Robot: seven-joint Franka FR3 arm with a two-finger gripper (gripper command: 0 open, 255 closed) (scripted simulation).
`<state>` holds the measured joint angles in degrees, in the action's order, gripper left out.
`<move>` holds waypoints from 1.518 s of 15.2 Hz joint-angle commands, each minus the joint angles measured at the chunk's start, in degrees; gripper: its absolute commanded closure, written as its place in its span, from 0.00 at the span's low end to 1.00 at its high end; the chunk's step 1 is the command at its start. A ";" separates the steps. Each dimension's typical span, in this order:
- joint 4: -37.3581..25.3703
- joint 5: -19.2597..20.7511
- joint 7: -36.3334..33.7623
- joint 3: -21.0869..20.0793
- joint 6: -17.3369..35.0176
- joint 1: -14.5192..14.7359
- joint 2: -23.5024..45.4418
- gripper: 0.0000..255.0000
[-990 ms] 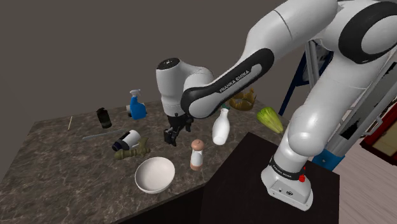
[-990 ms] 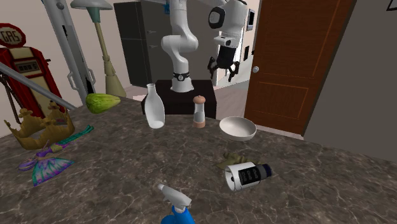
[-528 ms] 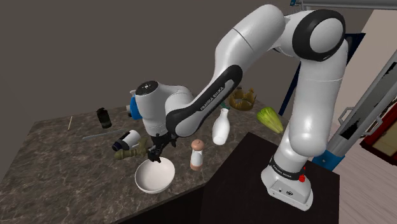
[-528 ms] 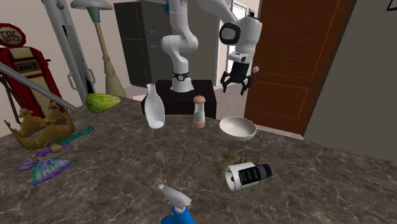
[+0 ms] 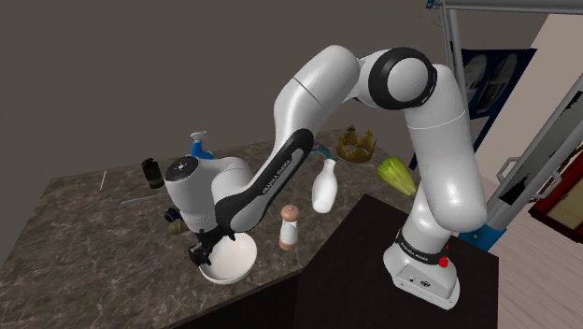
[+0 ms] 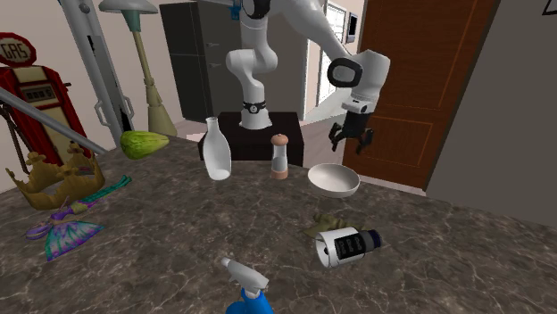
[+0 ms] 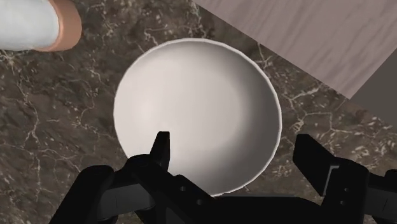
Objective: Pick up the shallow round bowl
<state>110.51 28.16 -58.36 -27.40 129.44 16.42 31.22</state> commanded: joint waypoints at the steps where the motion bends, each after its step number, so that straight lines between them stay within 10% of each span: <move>1: -4.16 1.58 -1.40 1.05 -0.21 2.24 4.34 0.00; 14: -14.50 5.31 -4.01 4.59 1.61 7.57 16.86 0.00; 15: -14.48 5.29 -4.01 4.57 1.58 7.57 16.82 1.00; 23: -14.56 5.28 -4.03 4.57 1.55 7.61 16.87 1.00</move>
<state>95.94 33.43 -62.39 -22.84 130.97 24.04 48.08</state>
